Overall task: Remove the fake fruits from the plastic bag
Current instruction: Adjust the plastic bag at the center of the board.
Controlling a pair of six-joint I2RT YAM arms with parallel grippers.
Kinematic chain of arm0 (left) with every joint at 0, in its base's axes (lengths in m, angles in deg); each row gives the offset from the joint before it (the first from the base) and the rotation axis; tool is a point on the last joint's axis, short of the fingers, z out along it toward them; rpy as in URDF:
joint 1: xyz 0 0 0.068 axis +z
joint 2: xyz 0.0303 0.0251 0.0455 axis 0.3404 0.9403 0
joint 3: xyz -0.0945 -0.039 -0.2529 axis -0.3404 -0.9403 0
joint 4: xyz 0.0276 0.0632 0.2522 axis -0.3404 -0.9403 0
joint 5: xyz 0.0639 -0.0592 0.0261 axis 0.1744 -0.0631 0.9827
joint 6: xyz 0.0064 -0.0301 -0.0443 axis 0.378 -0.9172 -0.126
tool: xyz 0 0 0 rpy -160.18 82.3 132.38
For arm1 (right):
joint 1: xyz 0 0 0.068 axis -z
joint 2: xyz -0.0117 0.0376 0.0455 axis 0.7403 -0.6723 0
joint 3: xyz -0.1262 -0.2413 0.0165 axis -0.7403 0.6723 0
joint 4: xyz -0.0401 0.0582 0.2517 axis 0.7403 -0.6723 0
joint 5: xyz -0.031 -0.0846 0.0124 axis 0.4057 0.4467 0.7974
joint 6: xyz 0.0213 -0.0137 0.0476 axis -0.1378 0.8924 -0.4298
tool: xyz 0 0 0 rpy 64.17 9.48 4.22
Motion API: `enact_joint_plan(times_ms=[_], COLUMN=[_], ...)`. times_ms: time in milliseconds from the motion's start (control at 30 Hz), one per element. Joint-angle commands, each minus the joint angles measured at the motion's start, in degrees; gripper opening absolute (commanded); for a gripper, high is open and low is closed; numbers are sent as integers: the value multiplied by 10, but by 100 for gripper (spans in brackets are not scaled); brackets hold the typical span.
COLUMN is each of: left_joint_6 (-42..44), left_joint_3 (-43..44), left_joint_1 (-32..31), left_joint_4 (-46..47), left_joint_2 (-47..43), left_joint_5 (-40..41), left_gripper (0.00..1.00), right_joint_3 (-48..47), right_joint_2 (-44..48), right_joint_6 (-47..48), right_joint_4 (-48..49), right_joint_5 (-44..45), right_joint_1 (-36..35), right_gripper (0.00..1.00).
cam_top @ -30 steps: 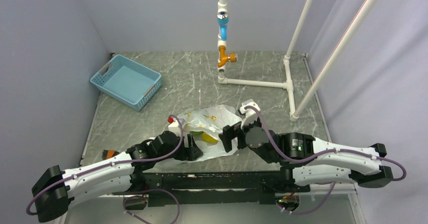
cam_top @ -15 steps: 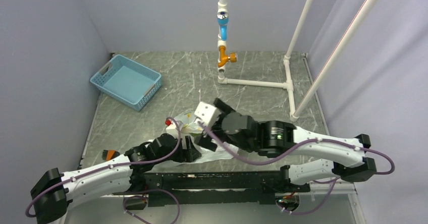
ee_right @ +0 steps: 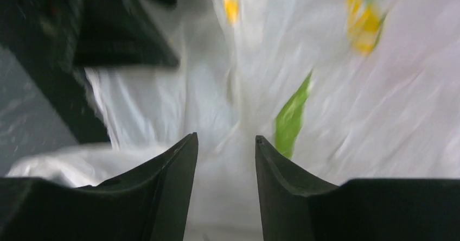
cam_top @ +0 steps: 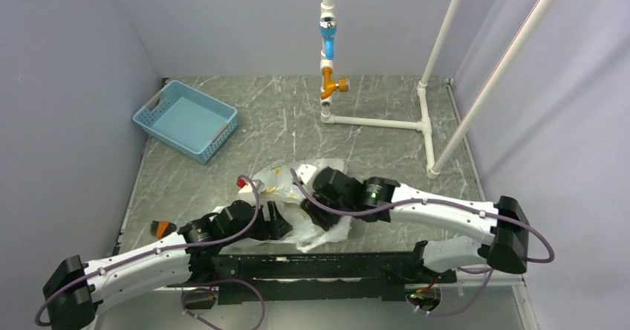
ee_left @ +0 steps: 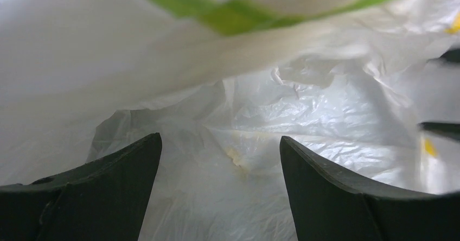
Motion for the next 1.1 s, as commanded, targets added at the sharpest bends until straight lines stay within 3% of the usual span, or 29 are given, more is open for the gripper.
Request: enact_joint_plan(times_ms=[0,100,200,300,400,567,900,1033,1067], left_joint_6=[-8,-6,-4,-2,-2,-5,-12,-10,-9], left_joint_3=[-1,-2,-1,5,12,19,8,11,10], left_joint_1=[-3,-2,-2,-3,-2,-2,-2,-3,-2], left_joint_4=[-27,-35,-34,-29,-21,-30,-43,-46,-46], left_joint_2=[-21,-24,-19,-10,0,2,-30,-26,-26], left_joint_5=[31,32,33,33,31,31,41,41,41], left_gripper=[87,87,87,87,87,87,87,87,87], right_joint_3=[106,110,77,38,-1,-10,-3,-4,-2], right_joint_2=[82,125,146,130,86,21,-93,-128,-133], right_joint_6=[-176,-207,-183,-119,-56,5,30,17,13], right_joint_4=[-66,-128,-130,-83,-32,69,58,40,39], right_joint_5=[-37,4,27,52,131,237,309,377,384], right_joint_1=[-9,-11,-24,-40,-81,-122,-126,-118,-111], right_gripper=[45,47,60,73,87,99,100,99,96])
